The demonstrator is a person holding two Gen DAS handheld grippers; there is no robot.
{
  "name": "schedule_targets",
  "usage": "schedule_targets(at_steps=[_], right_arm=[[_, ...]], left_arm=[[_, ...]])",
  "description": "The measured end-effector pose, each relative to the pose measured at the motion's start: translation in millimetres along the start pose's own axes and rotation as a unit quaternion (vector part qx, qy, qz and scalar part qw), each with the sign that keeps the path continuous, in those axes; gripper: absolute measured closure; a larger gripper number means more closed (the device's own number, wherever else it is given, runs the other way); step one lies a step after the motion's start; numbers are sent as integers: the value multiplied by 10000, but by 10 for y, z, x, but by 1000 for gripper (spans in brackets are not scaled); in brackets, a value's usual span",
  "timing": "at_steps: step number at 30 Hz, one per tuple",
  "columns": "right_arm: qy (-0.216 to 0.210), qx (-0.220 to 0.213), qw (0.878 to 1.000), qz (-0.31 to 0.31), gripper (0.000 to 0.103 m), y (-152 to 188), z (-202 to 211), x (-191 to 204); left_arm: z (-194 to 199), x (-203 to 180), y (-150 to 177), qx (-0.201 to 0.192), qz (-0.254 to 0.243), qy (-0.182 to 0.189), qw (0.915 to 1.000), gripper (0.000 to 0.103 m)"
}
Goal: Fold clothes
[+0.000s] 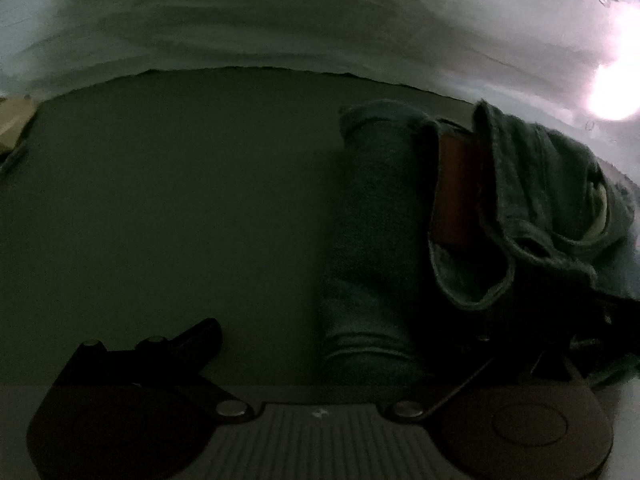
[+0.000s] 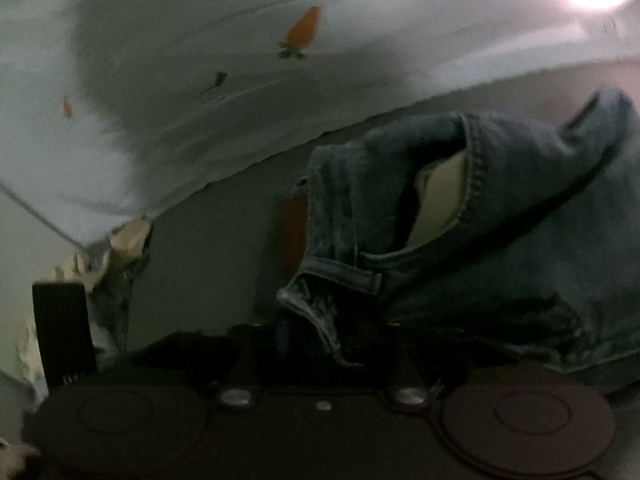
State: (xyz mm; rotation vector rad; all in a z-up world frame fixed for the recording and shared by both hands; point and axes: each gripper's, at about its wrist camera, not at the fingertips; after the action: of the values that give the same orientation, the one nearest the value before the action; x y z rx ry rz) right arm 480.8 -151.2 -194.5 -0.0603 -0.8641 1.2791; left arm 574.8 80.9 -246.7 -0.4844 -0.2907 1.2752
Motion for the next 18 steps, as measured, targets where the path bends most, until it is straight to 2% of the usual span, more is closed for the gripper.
schedule_targets(at_steps=[1,3,6,11,14,18], right_arm=[[74,-31,9999,100,58,-1,53,17],[198,-107,9995,242,39,6,175,24],[430,-248,9984,257,26,-1,355,-50],[984,-550,9936,5,20,-84,573,-352],[1287,-712,9887,-284,16,-147,684,-627],[1622,-877,9810,-597,13,-237,764,-930]], left_arm=[[53,32,-18,-72,43,15,10000,0],[177,78,-63,-317,50,89,9994,0],[385,172,-158,-716,180,276,9969,0],[546,212,-385,-1080,477,701,9905,0],[534,58,-506,-1141,265,770,9901,0],[415,-187,-582,-1008,-51,770,9919,0]])
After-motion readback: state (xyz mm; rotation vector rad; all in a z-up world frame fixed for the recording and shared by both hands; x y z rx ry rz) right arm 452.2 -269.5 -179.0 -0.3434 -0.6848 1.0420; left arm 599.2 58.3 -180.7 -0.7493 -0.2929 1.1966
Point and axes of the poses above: each gripper's, at about its wrist camera, not at the fingertips, and z roughly against the way its jaws point, x to its left, y to its underside, and after that the axes turned 9 degrees about -z, right-handed
